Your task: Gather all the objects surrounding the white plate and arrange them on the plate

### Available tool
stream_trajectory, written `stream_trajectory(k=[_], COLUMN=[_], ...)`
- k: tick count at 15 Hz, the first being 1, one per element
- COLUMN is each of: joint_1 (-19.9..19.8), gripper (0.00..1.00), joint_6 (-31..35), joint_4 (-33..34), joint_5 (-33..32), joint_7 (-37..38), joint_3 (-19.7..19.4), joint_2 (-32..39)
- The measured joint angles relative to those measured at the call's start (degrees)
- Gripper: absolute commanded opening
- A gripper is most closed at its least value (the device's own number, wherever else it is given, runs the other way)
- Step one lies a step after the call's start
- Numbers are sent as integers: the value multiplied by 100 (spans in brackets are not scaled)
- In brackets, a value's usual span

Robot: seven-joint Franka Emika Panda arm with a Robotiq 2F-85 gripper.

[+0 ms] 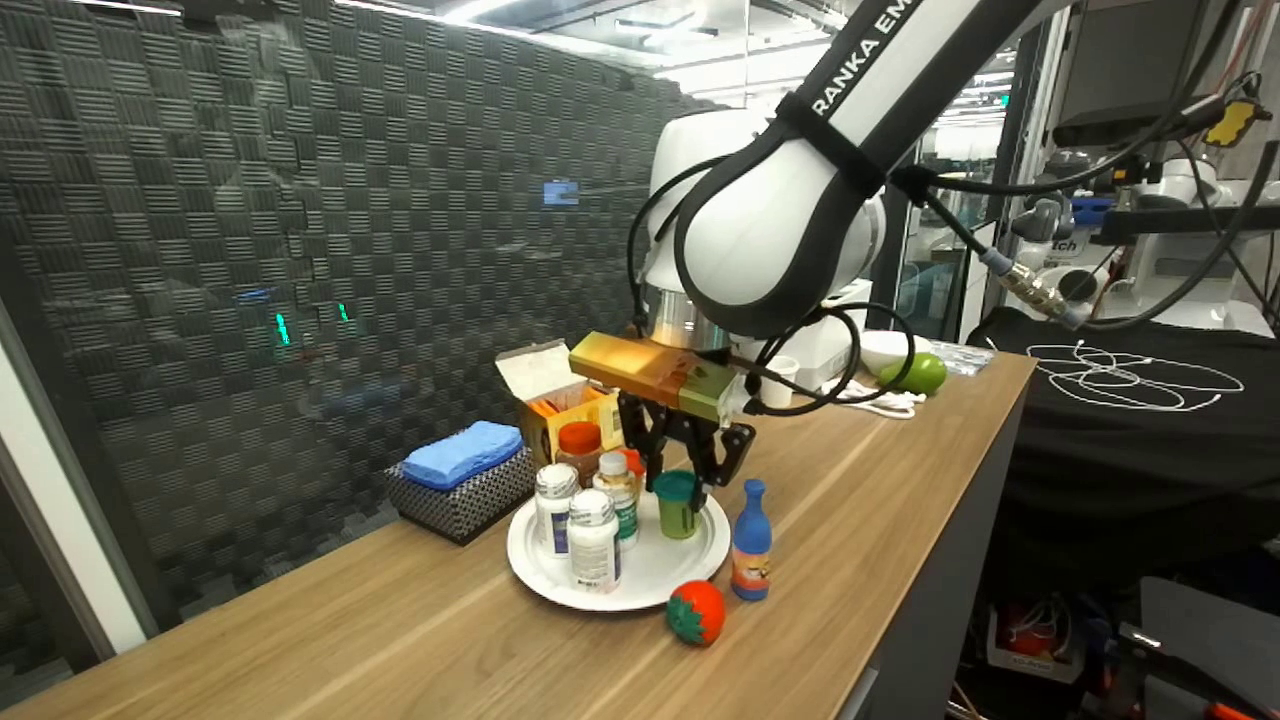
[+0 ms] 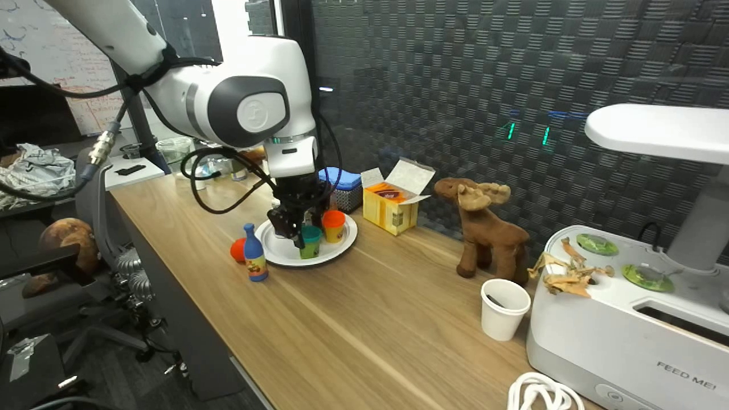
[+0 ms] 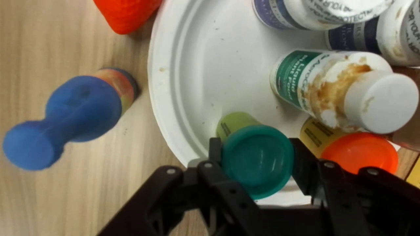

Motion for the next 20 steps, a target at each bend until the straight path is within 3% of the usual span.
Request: stream_trajectory(k=[2,3,4,6,9,20], joint_1=[17,20,22,31,66,498], gripper=[28,42,78,79,99,100], joint_6=[29,49,76,139,249,600], joint_4=[3,2,1,-2,-11,-245], joint_5=[0,0,0,-2,-12,-526], joint_7=[0,0,0,3,26,634], joint_3=[-1,-3,-7,-17,-49,-333], joint_2=[11,15,19,28,35,-279])
